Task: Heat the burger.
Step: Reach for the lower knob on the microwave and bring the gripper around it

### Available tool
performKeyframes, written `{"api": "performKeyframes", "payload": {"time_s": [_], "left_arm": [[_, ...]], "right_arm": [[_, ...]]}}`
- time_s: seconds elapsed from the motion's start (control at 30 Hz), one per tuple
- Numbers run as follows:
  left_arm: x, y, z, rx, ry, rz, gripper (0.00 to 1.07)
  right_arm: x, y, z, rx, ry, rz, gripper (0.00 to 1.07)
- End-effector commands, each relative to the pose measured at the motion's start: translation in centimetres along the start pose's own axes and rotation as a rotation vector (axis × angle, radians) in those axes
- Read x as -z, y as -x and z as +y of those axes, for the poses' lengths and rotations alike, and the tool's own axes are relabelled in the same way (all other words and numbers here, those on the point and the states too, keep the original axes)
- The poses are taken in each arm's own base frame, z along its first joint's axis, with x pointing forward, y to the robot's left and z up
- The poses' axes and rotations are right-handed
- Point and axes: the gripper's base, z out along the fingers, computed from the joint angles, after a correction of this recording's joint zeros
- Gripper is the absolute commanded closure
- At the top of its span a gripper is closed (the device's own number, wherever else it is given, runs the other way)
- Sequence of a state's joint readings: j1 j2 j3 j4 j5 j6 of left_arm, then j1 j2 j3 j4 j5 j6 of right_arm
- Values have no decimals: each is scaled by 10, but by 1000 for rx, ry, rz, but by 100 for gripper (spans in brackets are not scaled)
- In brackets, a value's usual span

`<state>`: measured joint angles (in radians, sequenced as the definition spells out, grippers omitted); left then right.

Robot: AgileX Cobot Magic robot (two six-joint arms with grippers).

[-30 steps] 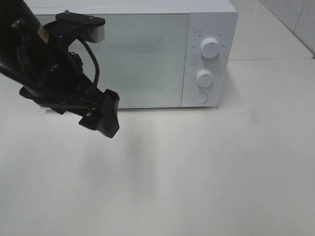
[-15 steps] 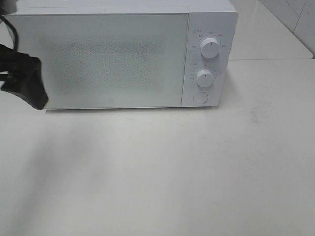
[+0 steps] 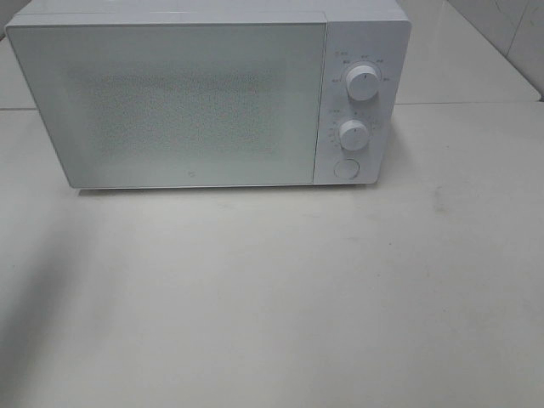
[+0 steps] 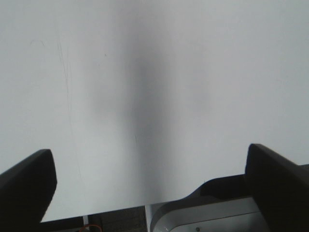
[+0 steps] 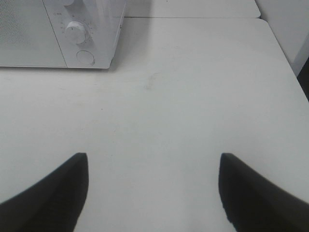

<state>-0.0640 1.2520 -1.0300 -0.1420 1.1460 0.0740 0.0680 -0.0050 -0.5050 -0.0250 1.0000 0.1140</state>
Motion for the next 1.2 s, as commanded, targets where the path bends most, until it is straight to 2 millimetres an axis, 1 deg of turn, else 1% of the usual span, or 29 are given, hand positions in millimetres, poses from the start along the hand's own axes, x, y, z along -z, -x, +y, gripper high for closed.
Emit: {"api": "performKeyframes", "payload": {"time_s": [0.03,0.07,0.1,0.13,0.17,0.2,0.23,0.27,0.3,0.33,0.37,0.4,0.47,0.5,0.57,0.6,0.67,0.7,0.73,0.77,0.8,0.83,0.9,0.93,0.97,1.0,1.03,1.07,1.2], "left_arm": [[-3,-27,1,4,1,7,8],[-3,-27,1,4,1,7,8],[-5,-38,1,4,5,12,8],[-5,-38,1,4,5,12,8],[-5,-45,1,3,7,13,8],[-6,-56,1,2,8,9,8],[-6,-56,1,2,8,9,8],[-6,-61,1,3,8,7,8],[-8,-71,1,3,9,4,8],[-8,-71,1,3,9,4,8],[-9,-80,1,2,9,-4,8],[-9,-80,1,2,9,-4,8],[-10,-94,1,1,10,-14,8],[-10,-94,1,1,10,-14,8],[-9,-107,1,-6,17,-45,8],[-9,-107,1,-6,17,-45,8],[-10,-119,2,-13,28,-97,8],[-10,-119,2,-13,28,-97,8],[-9,-127,2,-19,35,-143,8],[-9,-127,2,-19,35,-143,8],[-9,-132,3,-23,40,-164,8],[-3,-140,2,-31,49,-207,8],[0,-143,2,-35,51,-225,8],[4,-151,2,-43,58,-263,8],[4,-151,2,-43,58,-263,8],[5,-155,2,-45,60,-275,9],[10,-163,2,-48,65,-319,9],[10,-163,2,-48,65,-319,9],[22,-178,0,-61,72,-442,9]], "right_arm": [[2,-3,0,-1,0,-24,34],[2,-3,0,-1,0,-24,34],[2,-3,0,-1,0,-24,34],[2,-3,0,-1,0,-24,34],[2,-3,0,-1,0,-24,34],[2,-3,0,-1,0,-24,34],[2,-3,0,-1,0,-24,34],[2,-3,0,-1,0,-24,34],[2,-3,0,-1,0,-24,34],[2,-3,0,-1,0,-24,34],[2,-3,0,-1,0,-24,34],[2,-3,0,-1,0,-24,34],[2,-3,0,-1,0,-24,34],[2,-3,0,-1,0,-24,34],[2,-3,0,-1,0,-24,34],[2,-3,0,-1,0,-24,34],[2,-3,0,-1,0,-24,34],[2,-3,0,-1,0,-24,34],[2,-3,0,-1,0,-24,34],[2,-3,0,-1,0,-24,34],[2,-3,0,-1,0,-24,34],[2,-3,0,-1,0,-24,34],[2,-3,0,-1,0,-24,34],[2,-3,0,-1,0,-24,34],[2,-3,0,-1,0,-24,34],[2,-3,0,-1,0,-24,34],[2,-3,0,-1,0,-24,34],[2,-3,0,-1,0,-24,34],[2,-3,0,-1,0,-24,34]]}}
